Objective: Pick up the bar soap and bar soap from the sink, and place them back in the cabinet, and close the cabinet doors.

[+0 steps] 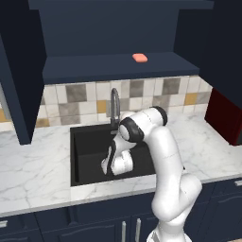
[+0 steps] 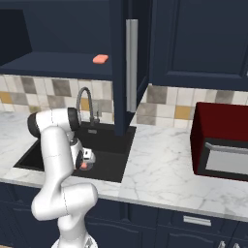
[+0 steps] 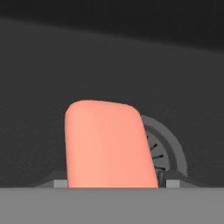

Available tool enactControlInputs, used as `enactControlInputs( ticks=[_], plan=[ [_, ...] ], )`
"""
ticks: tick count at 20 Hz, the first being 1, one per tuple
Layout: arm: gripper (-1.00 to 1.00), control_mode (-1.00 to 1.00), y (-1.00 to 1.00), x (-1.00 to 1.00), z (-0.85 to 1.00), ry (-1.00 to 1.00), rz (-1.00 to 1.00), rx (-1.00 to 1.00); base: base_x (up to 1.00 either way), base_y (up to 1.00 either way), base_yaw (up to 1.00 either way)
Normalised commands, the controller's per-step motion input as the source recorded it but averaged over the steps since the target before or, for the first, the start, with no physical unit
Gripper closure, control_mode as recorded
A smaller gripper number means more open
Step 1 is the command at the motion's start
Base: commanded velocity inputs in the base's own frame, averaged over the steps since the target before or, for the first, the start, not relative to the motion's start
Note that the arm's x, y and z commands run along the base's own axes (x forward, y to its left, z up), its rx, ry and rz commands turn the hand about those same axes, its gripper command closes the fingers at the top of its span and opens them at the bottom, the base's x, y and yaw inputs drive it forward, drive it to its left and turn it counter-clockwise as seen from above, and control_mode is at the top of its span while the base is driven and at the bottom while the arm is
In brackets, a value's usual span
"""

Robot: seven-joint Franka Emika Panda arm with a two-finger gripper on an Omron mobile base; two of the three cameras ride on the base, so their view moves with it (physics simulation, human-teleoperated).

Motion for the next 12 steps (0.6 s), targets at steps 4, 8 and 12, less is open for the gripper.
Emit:
enactControlInputs(
  ticks=[4,8,12],
  plan=[
    [1.00,-1.00,-0.02,-0.10,0.57,-0.04,-0.03,0.00,0.00,0.00,0.00],
    [1.00,-1.00,-0.06,-0.10,0.60,-0.01,-0.03,0.00,0.00,0.00,0.00],
    [1.00,-1.00,-0.07,-0.28,0.56,0.00,-0.02,0.00,0.00,0.00,0.00]
  ],
)
